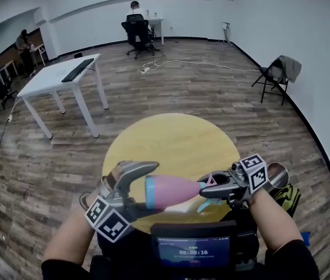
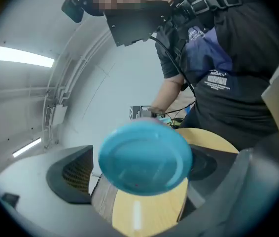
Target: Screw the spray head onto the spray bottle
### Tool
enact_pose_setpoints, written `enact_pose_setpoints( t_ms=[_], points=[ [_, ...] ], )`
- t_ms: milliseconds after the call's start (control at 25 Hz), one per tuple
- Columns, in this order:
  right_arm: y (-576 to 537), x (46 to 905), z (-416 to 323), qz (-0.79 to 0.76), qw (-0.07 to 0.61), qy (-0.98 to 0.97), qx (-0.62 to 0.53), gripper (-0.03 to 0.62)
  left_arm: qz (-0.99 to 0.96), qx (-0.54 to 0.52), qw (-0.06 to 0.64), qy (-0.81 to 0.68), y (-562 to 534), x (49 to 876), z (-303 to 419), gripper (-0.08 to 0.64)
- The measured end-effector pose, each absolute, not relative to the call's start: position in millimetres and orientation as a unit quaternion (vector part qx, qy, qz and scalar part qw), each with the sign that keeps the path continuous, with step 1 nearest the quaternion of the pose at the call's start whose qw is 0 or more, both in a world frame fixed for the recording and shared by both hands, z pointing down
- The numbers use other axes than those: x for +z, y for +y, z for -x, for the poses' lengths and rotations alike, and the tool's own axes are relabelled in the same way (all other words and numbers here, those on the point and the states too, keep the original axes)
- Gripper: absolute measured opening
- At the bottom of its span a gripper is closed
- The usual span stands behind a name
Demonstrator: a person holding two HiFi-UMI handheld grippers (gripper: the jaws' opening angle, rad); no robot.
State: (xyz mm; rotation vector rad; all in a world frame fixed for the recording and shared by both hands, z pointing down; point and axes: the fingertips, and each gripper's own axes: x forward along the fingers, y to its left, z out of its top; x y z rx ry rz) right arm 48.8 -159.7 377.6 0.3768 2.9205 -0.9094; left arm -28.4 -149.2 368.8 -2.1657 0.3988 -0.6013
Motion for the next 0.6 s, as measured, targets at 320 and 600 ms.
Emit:
enact_pose_setpoints(
  t_ms=[320, 600],
  points=[
    [-151, 367, -40, -0.104, 0.012, 0.959, -0.262, 0.155, 0.926, -0.222, 0.293, 0.085, -130, 375, 11, 0.546],
    [-141, 343, -30, -0.013, -0.053, 0.998, 0.007, 0.155, 0.967, -0.090, -0.239, -0.018, -135, 361, 16, 0.545]
  ],
)
